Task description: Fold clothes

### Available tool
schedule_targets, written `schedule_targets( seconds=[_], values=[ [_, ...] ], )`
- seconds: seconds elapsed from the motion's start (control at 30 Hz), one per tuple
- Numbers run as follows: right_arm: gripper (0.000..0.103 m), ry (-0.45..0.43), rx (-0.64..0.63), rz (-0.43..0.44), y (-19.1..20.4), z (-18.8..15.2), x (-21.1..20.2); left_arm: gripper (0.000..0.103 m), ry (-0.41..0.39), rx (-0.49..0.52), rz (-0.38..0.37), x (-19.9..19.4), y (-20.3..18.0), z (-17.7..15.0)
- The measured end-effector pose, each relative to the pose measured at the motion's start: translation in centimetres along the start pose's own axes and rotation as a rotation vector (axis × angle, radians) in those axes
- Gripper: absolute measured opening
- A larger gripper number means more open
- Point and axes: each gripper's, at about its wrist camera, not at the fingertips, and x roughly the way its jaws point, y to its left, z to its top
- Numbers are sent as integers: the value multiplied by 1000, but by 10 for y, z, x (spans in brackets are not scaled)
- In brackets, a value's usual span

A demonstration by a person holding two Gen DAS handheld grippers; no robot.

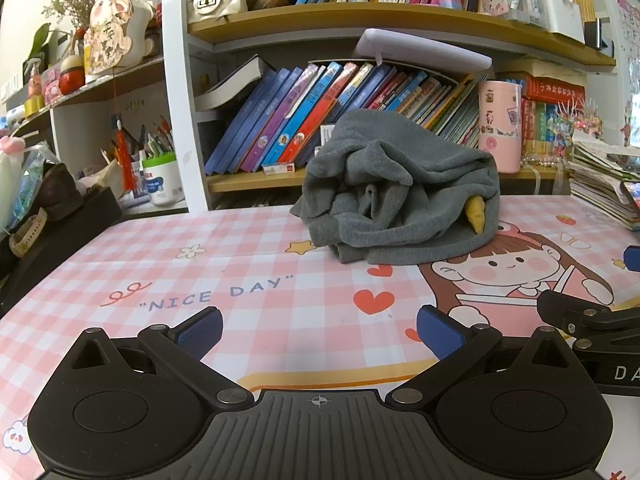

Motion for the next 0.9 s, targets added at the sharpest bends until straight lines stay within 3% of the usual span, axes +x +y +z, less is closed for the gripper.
schedule_targets(
  seconds=[0.9],
  values=[
    [103,2,0,1,0,0,0,103,7,-6,7,0,2,1]
  ],
)
